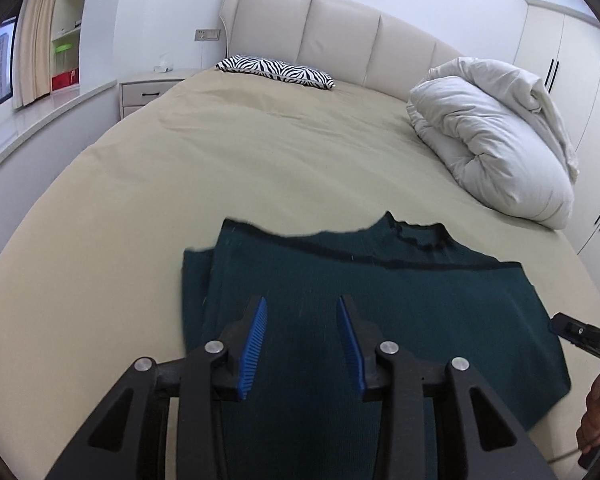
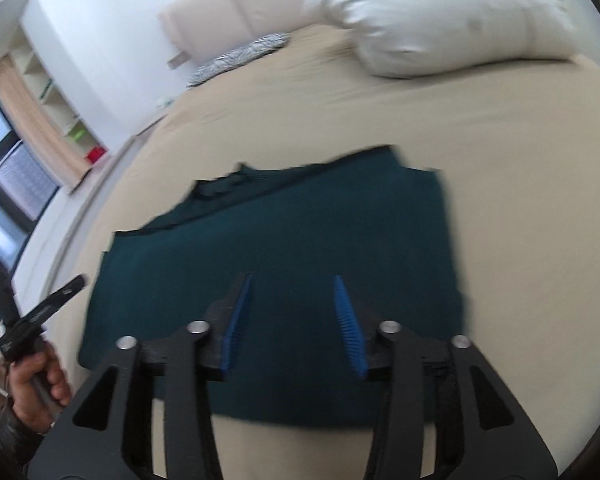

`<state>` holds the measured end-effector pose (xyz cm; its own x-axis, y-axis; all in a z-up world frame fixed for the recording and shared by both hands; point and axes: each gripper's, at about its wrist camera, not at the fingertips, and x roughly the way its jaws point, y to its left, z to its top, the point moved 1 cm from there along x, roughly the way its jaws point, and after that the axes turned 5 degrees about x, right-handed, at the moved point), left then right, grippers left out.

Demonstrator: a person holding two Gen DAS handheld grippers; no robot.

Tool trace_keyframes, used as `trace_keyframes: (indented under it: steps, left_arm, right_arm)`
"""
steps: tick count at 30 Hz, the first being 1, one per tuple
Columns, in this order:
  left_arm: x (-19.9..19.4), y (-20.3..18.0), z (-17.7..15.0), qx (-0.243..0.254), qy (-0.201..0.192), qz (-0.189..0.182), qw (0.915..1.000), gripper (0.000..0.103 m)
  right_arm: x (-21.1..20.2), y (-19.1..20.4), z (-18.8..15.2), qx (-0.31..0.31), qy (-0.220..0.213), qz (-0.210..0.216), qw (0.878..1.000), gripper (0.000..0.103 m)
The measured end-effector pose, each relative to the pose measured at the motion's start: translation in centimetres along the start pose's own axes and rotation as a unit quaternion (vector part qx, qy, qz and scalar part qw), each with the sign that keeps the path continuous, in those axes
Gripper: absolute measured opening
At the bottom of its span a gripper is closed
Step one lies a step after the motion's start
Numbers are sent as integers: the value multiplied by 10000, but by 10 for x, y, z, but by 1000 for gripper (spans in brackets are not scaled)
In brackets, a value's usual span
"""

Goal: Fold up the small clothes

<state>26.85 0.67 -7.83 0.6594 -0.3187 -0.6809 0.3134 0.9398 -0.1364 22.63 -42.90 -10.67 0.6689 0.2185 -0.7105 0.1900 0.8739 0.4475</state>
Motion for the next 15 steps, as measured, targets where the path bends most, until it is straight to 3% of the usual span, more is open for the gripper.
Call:
trace_keyframes:
  steps: [3, 5, 8, 13, 15]
  left_arm:
    - [27, -6, 10, 224, 147, 234, 9994, 41]
    - [46, -1, 7, 281, 348, 405, 9982, 41]
    - [61, 15, -3, -24, 385, 208, 9990, 41]
    - [65, 27, -5, -199, 217, -47, 9996, 41]
    - [67, 32, -4, -317, 185, -148, 9992, 41]
  right_arm:
    - [45, 32, 11, 21, 350, 513, 9981, 46]
    - [75, 44, 19, 100, 456, 624, 9970, 46]
    - [116, 40, 30, 491, 675, 694, 9941, 46]
    - [131, -8, 49, 1372, 248, 834, 9867, 43]
    - [127, -36, 52, 1660, 16, 889, 9821, 35]
